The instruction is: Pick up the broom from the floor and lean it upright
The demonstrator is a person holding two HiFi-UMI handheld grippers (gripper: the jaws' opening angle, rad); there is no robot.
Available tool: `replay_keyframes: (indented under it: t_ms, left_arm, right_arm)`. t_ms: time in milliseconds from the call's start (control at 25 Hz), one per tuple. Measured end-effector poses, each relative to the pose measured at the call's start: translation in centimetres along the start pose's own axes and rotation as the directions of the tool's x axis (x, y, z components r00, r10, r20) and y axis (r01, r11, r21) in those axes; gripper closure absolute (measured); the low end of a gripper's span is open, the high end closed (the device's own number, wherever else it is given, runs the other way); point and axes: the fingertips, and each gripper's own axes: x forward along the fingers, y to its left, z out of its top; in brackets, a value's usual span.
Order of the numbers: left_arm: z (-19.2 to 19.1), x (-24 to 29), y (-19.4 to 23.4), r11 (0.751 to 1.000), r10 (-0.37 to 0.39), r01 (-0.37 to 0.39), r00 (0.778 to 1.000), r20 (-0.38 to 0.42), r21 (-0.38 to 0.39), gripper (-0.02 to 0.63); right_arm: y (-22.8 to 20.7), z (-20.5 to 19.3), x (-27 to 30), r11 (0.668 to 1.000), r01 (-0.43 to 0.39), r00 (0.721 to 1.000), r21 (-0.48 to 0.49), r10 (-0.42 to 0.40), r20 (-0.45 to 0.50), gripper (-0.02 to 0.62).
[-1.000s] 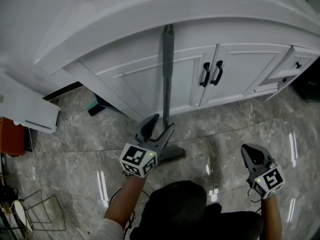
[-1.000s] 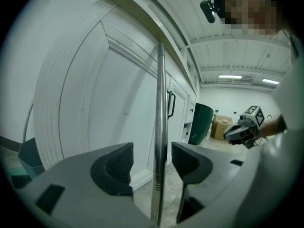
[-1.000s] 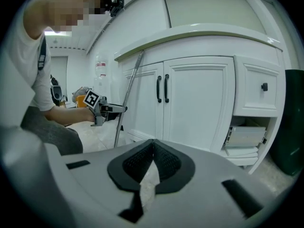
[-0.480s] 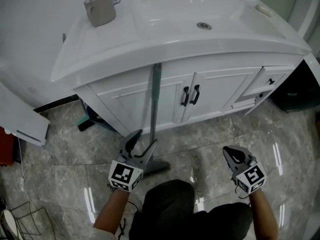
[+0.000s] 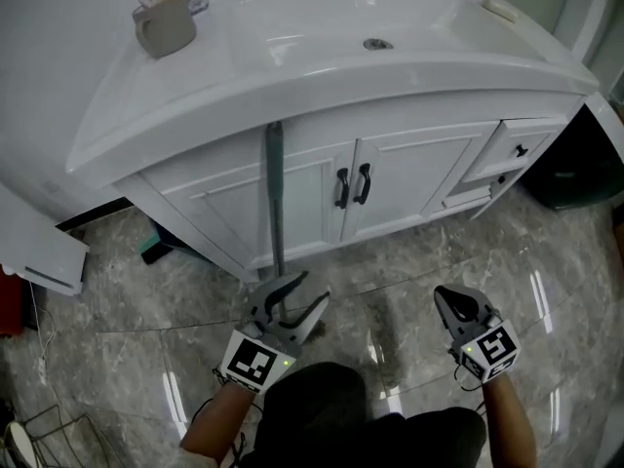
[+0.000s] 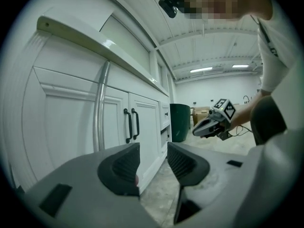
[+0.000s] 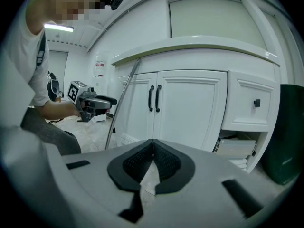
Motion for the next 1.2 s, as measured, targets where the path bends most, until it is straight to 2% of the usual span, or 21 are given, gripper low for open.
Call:
replay_keyframes:
  t_ms: [80,240,400,560,760,1000,1200]
  left_arm:
    - [-0.3,0.8,-0.9,1.000,-0.018,0.018,1.000,0.004,0.002,0.448]
    - [0.6,1.9,-2.1,0.998,-0.044,0.043,0.999,-0.017,-0.047,0.453]
    - [3.1,2.4,-2.4,0.998,-0.056,0.055,0.998,-0.037,-0.033,0.453]
    - [6.2,2.1,-3.0,0.997,-0.062,0.058,0.996,-0.062,-0.056,0.453]
    - [12.4,-0.9,-3.7,0.995,-0.059,0.050,0.993,-0.102,-0.082,0.453]
    - [21.9,-8.3,-2.9,0.992,-0.093,0.075,0.979,-0.181,-0.101,0.453]
    - [30.2,-14.3,-1.8,0.989,-0.121,0.098,0.971,-0.205,-0.115,0.453]
  right_arm:
    - [-0.3,-0.8,-0.2,1.000,0.016,1.000,-0.009,-0.016,-0.002,0.592]
    - [-0.4,-0.7,-1.8,1.000,0.030,0.998,0.002,-0.030,-0.052,0.592]
    - [-0.8,1.2,-4.2,0.998,0.046,0.998,0.043,-0.044,-0.053,0.592]
    - [-0.9,5.2,-6.8,0.993,0.072,0.996,0.093,-0.067,-0.052,0.592]
    - [1.1,12.8,-10.6,0.984,0.091,0.994,0.156,-0.080,-0.075,0.592]
    - [4.6,25.3,-15.2,0.970,0.134,0.989,0.202,-0.120,-0.083,0.592]
    - [8.4,35.5,-19.0,0.968,0.152,0.985,0.199,-0.133,-0.109,0.592]
